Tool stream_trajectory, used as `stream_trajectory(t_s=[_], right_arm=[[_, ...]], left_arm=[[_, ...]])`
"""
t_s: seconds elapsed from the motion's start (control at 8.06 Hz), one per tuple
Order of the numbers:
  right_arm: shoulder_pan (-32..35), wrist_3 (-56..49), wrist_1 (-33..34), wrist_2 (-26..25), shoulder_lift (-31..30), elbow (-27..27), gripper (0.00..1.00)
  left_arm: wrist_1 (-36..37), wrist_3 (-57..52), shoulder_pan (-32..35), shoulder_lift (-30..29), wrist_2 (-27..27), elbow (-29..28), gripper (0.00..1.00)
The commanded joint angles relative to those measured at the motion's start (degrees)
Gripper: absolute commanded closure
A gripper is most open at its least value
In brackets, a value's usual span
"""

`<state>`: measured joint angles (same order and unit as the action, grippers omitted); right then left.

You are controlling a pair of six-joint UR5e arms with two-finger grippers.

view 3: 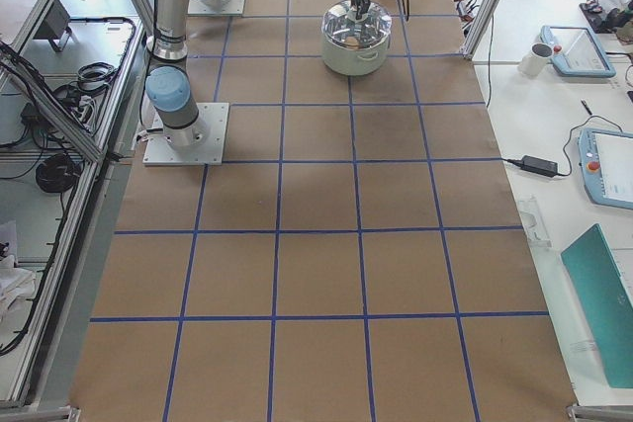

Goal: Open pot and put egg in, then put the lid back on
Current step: 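Bring the lid back over the pot with the right gripper while the left withdraws, then lower the lid onto the pot and release the knob with the right gripper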

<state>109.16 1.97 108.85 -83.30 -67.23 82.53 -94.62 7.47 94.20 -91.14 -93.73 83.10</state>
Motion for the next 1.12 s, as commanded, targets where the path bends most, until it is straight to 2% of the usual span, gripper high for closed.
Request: stream_trajectory(t_s=[0.0, 0.25, 0.37, 0.62, 0.99], right_arm=[[0.0, -0.5, -0.2, -0.2, 0.8, 0.0, 1.00], [0.0, -0.6, -1.0, -0.7, 0.9, 0.0, 1.00], [0.0, -0.6, -1.1, -0.7, 0.8, 0.0, 1.00], [0.0, -0.6, -1.2, -0.5, 0.9, 0.0, 1.00], [0.0, -0.6, -1.4, -0.5, 1.0, 0.0, 0.91]], left_arm=[[-0.2, 5.9, -0.1, 0.4, 0.0, 0.0, 0.00], [0.2, 4.1, -1.0, 0.4, 1.5, 0.0, 0.00], [0.3, 0.0, -1.4, 0.3, 1.9, 0.0, 0.00], [0.3, -2.9, -3.9, 0.2, 5.9, 0.0, 0.00], [0.1, -6.0, -3.9, -0.3, 6.0, 0.1, 0.00]])
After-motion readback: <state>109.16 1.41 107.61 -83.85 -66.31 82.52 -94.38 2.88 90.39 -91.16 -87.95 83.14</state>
